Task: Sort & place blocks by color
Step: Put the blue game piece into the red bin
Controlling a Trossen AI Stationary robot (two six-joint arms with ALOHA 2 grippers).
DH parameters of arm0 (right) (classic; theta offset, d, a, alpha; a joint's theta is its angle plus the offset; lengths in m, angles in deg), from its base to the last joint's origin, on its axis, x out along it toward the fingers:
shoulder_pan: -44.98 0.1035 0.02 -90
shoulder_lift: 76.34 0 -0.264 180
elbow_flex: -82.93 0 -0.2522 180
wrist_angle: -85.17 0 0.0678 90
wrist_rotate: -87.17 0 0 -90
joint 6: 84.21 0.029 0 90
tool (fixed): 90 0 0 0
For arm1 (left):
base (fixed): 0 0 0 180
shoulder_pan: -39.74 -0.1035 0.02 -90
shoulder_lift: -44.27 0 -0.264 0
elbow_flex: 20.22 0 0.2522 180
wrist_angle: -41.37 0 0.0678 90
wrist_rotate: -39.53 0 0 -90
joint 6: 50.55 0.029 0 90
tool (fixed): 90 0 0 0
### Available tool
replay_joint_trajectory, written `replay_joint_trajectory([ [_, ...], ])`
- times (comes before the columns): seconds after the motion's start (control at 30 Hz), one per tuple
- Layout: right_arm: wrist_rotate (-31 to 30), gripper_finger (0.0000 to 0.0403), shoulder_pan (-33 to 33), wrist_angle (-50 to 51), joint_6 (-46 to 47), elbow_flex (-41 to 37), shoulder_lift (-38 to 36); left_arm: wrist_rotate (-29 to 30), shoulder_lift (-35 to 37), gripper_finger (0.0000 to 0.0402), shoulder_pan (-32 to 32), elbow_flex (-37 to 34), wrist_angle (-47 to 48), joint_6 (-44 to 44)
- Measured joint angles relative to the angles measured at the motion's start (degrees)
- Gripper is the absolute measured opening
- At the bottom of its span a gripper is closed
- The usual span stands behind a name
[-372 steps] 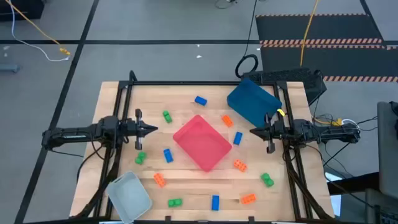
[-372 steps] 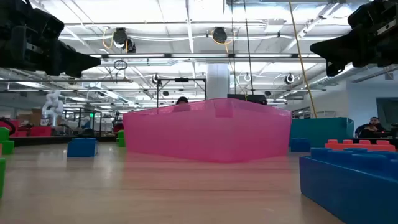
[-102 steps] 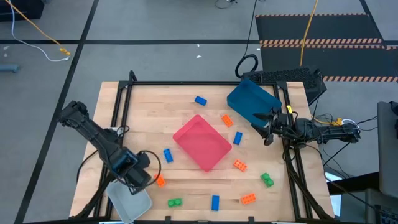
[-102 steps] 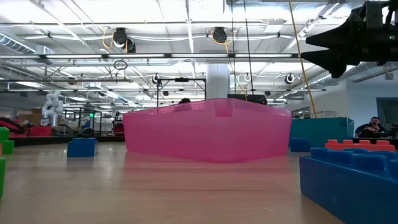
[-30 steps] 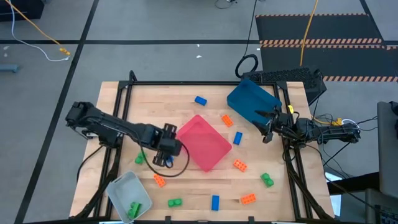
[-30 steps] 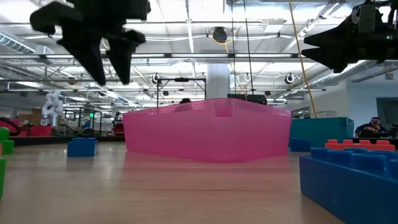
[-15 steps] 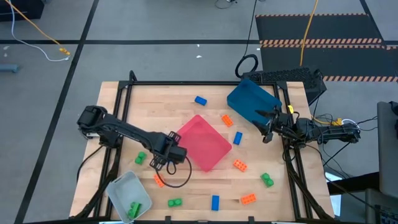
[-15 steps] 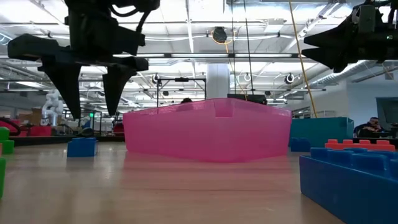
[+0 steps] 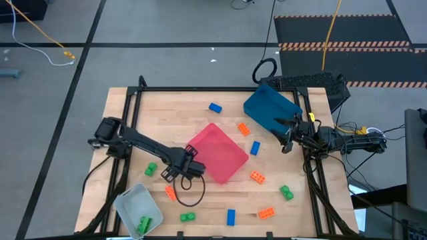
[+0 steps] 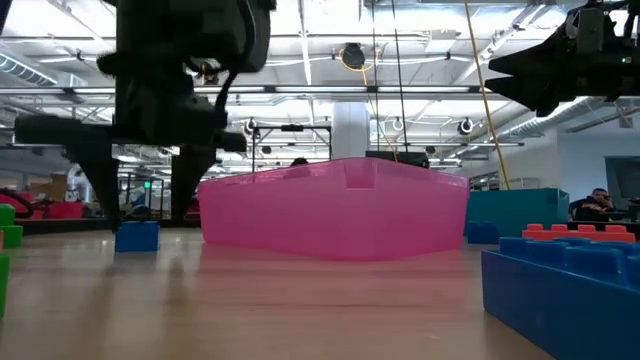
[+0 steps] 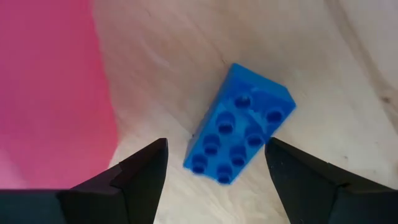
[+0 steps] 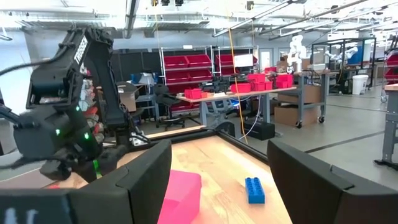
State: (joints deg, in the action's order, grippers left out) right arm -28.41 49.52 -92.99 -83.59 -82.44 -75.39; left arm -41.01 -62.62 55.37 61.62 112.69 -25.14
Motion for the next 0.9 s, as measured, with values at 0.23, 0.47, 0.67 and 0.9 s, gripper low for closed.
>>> replay_joint_trajectory([
  [0.23,-0.1,0.026,0.0,0.2,0.0,0.0,0.0,-0.2,-2.6,0.027,-0.2,0.0,-0.6,0.2],
  [0.47,-0.1,0.026,0.0,0.2,0.0,0.0,0.0,-1.9,-2.6,0.0171,0.4,0.0,-0.2,-0.6],
  [0.67,-0.1,0.026,0.0,0.2,-0.3,0.0,0.0,-3.9,-2.6,0.0135,0.9,0.7,0.8,-3.6],
  [0.9,-0.1,0.026,0.0,-0.1,-0.3,0.0,0.0,0.3,-2.7,0.0135,0.8,11.9,11.9,-5.0],
])
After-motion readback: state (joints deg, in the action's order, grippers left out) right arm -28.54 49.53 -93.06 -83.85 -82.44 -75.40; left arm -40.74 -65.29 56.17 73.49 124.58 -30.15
